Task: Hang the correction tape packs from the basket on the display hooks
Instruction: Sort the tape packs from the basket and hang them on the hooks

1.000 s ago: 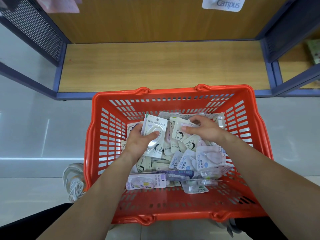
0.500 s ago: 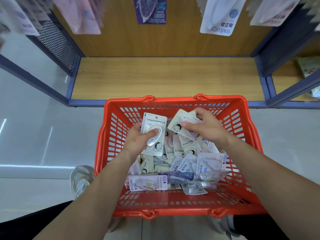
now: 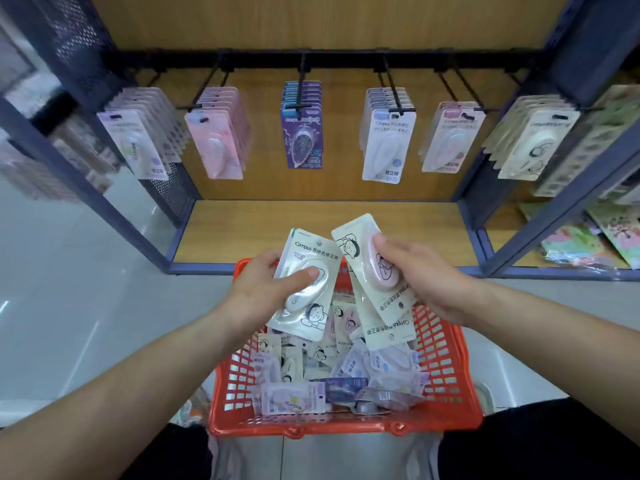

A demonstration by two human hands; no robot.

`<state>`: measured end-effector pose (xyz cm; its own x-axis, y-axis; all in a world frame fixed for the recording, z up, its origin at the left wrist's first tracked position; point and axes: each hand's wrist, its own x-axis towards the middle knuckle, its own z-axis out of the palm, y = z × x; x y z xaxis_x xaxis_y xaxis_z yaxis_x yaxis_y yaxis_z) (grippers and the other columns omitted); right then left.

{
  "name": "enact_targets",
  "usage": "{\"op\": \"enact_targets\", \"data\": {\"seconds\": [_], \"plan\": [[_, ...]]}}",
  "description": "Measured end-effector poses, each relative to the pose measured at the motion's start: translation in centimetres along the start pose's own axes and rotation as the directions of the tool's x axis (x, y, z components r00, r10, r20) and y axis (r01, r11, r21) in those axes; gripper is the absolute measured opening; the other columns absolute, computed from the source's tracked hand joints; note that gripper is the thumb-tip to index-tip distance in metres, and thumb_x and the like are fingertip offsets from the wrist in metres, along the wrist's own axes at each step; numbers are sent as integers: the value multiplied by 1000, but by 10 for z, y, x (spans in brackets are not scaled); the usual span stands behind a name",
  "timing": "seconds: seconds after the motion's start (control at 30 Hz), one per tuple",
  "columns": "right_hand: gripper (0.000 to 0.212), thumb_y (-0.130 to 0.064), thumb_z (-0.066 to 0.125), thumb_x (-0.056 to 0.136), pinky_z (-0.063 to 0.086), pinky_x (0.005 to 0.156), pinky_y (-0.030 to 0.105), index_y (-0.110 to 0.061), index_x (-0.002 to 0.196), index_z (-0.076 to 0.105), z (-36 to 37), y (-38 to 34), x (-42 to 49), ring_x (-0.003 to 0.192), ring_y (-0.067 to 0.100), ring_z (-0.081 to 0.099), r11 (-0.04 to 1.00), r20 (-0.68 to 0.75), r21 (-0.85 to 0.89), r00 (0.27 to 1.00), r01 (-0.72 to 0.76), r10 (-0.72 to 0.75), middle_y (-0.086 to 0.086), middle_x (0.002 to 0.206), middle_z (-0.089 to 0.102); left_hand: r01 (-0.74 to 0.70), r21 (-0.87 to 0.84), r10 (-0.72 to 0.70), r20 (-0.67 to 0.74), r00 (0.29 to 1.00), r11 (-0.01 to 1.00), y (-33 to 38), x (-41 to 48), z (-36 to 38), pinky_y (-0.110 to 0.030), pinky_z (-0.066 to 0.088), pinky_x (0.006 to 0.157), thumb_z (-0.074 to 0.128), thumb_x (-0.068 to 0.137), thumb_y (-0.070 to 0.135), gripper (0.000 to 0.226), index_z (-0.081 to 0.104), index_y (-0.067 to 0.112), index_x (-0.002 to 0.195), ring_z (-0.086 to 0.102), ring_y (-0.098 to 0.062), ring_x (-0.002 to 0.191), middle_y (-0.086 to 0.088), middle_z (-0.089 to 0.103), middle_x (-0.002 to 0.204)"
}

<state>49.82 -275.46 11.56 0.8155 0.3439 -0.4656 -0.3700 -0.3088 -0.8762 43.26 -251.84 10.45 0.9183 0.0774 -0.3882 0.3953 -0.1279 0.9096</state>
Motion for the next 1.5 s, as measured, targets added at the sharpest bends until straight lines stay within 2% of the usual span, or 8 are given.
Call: {"op": "enact_targets", "data": {"seconds": [0.27, 0.43, 0.7, 0.9, 1.03, 1.23, 1.37, 1.5], "plan": [[35, -21, 56, 103, 54, 94, 55, 6, 124, 63, 11, -4, -41, 98, 34, 69, 958, 9, 288, 1000, 5, -8, 27, 118, 70, -36, -39, 31, -128, 991, 999, 14, -54, 8, -58, 56, 93, 86, 76, 45, 40, 69, 29, 108, 76, -26, 92, 3, 79, 99], [30, -24, 54, 104, 50, 101, 58, -3, 120, 69, 17, 3, -34, 111, 41, 68, 939, -38, 330, 995, 98, -90, 23, 122, 70, -19, -83, 5, -160, 987, 996, 11, -48, 17, -58, 58, 89, 85, 80, 41, 38, 67, 28, 111, 76, -27, 92, 2, 78, 101], [26, -31, 67, 95, 51, 95, 63, -9, 104, 77, 15, 3, -7, 97, 37, 70, 950, -120, 304, 992, 76, -41, 19, 108, 76, -19, -94, 5, -151, 988, 995, 15, -24, 28, -38, 62, 74, 80, 86, 31, 32, 64, 28, 114, 76, -13, 82, 11, 78, 93], [40, -55, 48, 102, 62, 72, 56, -25, 112, 73, 16, 8, 5, 93, 30, 76, 985, -32, 171, 998, -39, 45, 10, 109, 76, 42, -121, -61, -154, 986, 992, 15, -4, 27, -54, 60, 88, 79, 87, 29, 29, 66, 29, 113, 76, -24, 93, 6, 79, 99], [29, -39, 48, 106, 56, 89, 57, -24, 110, 72, 18, 9, 14, 90, 26, 73, 960, -8, 261, 994, -104, 110, 8, 102, 77, 41, -100, -57, -167, 984, 994, 14, 4, 26, -47, 63, 84, 77, 89, 29, 30, 68, 24, 117, 77, -20, 88, 5, 79, 97], [23, -19, 65, 97, 56, 90, 51, -7, 116, 70, 9, 8, 16, 95, 31, 72, 957, 47, 280, 997, -76, 65, 18, 110, 76, 52, -122, -73, -174, 982, 991, 12, 11, 16, -57, 59, 89, 77, 89, 31, 32, 67, 21, 118, 77, -27, 93, 0, 80, 101], [47, -25, 82, 70, 56, 73, 38, -7, 112, 72, -4, 7, 19, 84, 31, 73, 960, 3, 281, 1000, 5, -6, 20, 102, 77, 22, -155, -54, -203, 978, 988, 15, 14, 2, -63, 56, 92, 81, 82, 41, 44, 67, 24, 119, 75, -32, 99, -2, 79, 107], [55, -18, 86, 62, 57, 84, 45, -7, 114, 72, -14, 6, 20, 89, 34, 71, 964, 15, 265, 1000, 17, -22, 22, 107, 75, -39, -153, 0, -247, 969, 988, 20, 14, -13, -51, 61, 86, 77, 90, 28, 31, 67, 23, 119, 77, -26, 93, 2, 79, 101]]}}
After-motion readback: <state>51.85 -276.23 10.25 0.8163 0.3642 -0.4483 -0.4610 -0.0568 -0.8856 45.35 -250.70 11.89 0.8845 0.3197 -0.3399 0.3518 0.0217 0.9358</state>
